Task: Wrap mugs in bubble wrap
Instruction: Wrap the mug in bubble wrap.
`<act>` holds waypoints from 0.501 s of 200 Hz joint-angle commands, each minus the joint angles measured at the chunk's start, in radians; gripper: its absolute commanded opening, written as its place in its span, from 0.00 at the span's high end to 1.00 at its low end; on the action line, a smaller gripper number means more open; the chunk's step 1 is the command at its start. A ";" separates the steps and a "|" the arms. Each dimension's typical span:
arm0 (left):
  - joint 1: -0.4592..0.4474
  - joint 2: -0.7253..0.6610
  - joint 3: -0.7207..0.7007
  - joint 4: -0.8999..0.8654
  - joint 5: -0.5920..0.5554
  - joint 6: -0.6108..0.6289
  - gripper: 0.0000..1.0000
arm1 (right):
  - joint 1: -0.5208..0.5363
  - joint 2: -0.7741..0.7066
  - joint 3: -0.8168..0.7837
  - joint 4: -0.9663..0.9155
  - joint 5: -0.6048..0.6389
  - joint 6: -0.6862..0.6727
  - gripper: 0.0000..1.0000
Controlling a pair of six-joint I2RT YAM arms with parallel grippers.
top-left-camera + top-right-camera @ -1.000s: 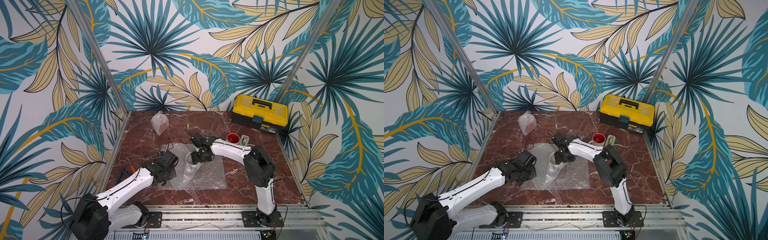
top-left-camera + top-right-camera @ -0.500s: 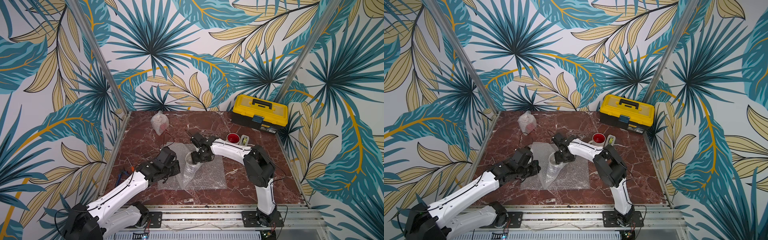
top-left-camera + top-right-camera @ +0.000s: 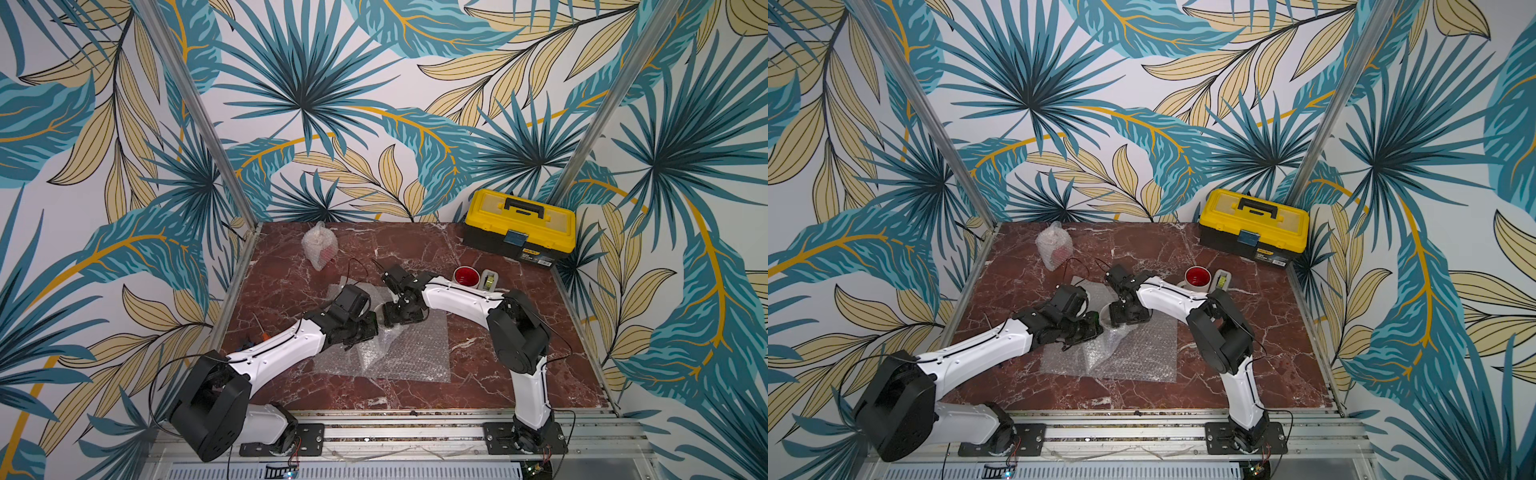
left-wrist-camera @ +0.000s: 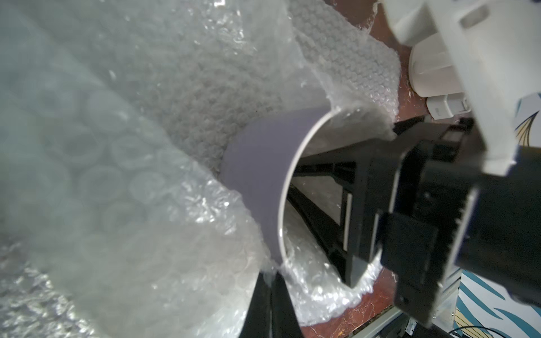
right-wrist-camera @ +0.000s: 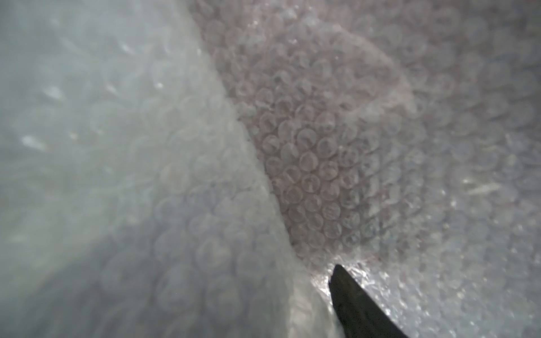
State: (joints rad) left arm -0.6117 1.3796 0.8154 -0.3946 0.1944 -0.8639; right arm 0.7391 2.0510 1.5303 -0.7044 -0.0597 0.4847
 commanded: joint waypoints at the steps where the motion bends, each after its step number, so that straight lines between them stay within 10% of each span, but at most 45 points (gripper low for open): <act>1: 0.005 0.012 0.080 0.084 -0.016 -0.005 1.00 | 0.017 0.029 -0.006 -0.030 -0.039 -0.024 0.31; 100: 0.007 -0.126 0.094 0.102 -0.080 -0.011 1.00 | 0.017 0.039 -0.008 -0.025 -0.048 -0.025 0.31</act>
State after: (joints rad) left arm -0.6086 1.2400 0.8421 -0.3470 0.1669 -0.8646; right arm 0.7418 2.0510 1.5318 -0.7048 -0.0826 0.4770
